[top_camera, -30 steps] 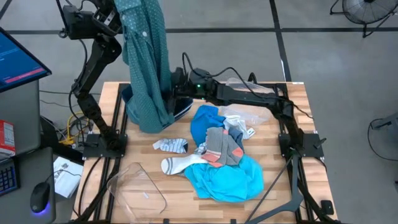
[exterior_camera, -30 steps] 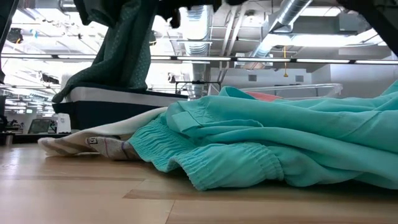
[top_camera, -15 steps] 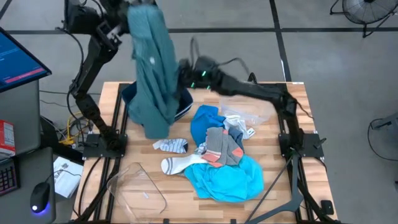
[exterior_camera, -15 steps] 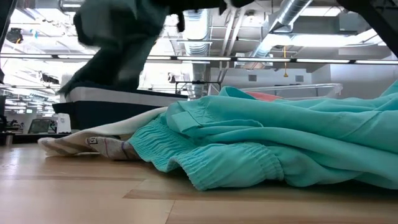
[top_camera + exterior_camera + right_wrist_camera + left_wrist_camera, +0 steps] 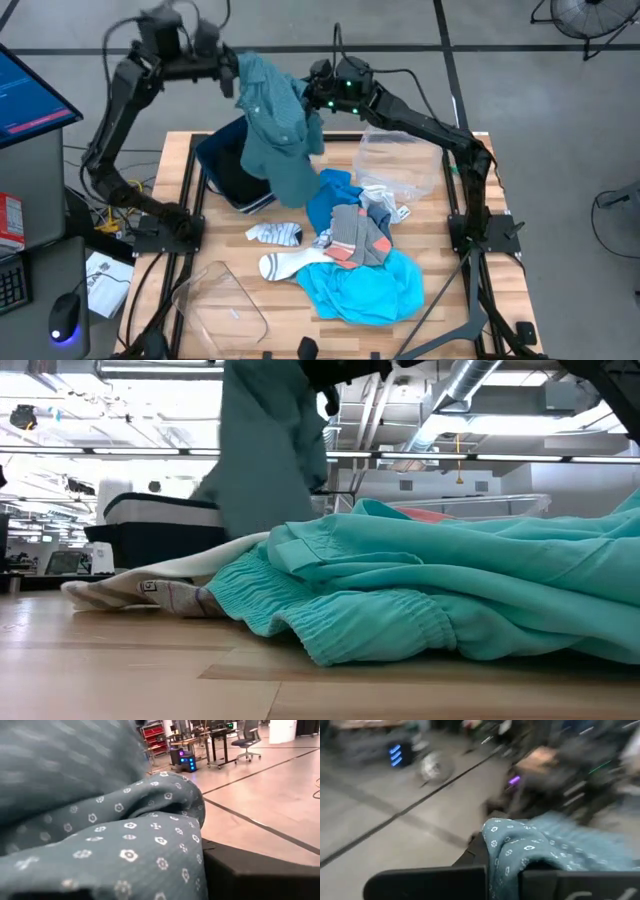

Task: Pick & Place Cloths
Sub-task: Put the blue shirt into the blue bin

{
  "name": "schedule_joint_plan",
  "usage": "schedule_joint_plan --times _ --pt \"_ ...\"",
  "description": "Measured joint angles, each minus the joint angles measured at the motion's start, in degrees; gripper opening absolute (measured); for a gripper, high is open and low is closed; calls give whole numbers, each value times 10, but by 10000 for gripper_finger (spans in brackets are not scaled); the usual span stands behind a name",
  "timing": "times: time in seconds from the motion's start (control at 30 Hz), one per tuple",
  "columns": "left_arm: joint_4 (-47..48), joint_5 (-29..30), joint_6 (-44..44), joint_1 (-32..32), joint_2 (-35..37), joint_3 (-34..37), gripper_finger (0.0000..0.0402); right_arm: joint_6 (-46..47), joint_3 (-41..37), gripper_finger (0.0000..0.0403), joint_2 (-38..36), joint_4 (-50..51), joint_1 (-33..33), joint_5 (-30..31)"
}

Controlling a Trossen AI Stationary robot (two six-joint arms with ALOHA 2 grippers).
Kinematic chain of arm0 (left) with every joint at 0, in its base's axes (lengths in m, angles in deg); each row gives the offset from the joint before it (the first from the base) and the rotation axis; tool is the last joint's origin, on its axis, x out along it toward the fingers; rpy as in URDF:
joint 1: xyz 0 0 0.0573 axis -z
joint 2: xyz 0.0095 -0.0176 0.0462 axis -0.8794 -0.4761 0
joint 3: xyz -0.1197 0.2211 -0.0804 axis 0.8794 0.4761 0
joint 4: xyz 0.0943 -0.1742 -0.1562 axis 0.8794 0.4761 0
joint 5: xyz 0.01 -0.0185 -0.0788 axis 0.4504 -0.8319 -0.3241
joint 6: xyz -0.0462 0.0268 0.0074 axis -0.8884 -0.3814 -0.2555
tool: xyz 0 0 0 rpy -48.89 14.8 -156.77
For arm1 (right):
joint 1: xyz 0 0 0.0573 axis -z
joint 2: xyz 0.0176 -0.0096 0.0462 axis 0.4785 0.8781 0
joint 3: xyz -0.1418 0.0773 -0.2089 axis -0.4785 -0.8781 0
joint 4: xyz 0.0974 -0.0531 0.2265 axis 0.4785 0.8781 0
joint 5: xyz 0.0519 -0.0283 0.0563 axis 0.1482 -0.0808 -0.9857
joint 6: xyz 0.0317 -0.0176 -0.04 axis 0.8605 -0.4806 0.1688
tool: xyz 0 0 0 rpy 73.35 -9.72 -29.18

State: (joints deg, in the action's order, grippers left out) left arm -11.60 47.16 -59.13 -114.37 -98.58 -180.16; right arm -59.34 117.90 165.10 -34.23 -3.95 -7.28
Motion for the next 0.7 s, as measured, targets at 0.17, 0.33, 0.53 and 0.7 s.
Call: schedule_joint_plan --times 0.17,0.33,0.53,0.7 --pt "2 191 15 -17 63 152 1 11 -1 1 10 -29 -15 5" --pt "2 343 14 -37 123 283 1 -8 0 1 9 -58 -35 22" --pt "-3 344 -23 -52 162 398 1 -20 1 0 15 -78 -51 22" --pt "-5 343 -54 -52 162 479 1 16 0 0 67 -142 -63 7"
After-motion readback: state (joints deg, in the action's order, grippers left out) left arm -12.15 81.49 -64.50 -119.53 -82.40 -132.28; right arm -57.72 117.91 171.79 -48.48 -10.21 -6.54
